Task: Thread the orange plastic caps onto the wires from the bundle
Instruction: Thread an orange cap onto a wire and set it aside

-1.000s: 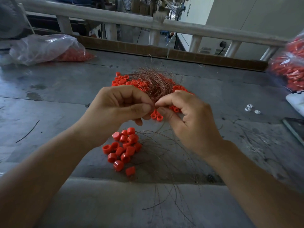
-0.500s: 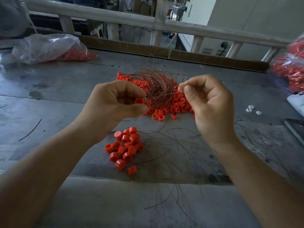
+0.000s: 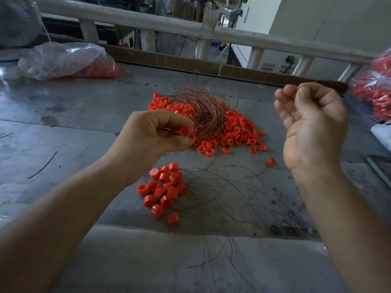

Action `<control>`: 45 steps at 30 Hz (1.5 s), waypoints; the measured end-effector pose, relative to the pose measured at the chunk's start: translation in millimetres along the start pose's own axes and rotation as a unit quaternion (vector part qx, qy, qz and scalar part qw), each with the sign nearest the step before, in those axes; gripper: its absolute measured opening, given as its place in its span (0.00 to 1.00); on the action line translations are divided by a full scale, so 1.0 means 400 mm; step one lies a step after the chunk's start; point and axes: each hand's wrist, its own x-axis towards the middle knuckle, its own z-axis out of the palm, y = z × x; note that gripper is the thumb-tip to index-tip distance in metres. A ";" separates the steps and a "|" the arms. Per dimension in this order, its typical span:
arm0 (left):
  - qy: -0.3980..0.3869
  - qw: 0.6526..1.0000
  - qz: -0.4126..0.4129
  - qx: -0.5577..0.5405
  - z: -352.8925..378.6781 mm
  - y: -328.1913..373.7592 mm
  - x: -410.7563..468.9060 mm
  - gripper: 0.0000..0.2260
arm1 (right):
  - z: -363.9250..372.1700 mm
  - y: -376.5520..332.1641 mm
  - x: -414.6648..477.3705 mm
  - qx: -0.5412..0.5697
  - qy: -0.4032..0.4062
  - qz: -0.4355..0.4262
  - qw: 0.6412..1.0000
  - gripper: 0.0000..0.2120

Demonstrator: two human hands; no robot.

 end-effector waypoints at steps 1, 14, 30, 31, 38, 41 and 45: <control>-0.002 1.000 0.002 0.001 0.000 0.000 0.000 0.14 | -0.002 0.000 0.000 -0.003 -0.004 -0.003 1.000 0.10; -0.060 0.990 -0.011 -0.125 0.005 0.011 -0.011 0.10 | 0.014 0.022 -0.067 -0.291 -0.273 -0.172 0.901 0.08; -0.064 0.984 -0.037 -0.161 0.003 0.009 -0.008 0.12 | 0.027 0.025 -0.094 -0.330 -0.286 -0.189 0.879 0.03; -0.067 0.986 -0.031 -0.148 0.002 0.009 -0.010 0.12 | 0.028 0.026 -0.096 -0.330 -0.288 -0.187 0.879 0.03; -0.069 0.989 -0.006 -0.133 0.004 0.004 -0.015 0.11 | 0.030 0.028 -0.099 -0.330 -0.289 -0.176 0.881 0.04; -0.077 0.988 -0.002 -0.132 0.002 0.003 -0.013 0.12 | 0.031 0.029 -0.100 -0.330 -0.294 -0.170 0.881 0.05; -0.097 0.985 0.007 -0.145 0.003 0.003 -0.013 0.12 | 0.032 0.034 -0.104 -0.339 -0.297 -0.175 0.875 0.03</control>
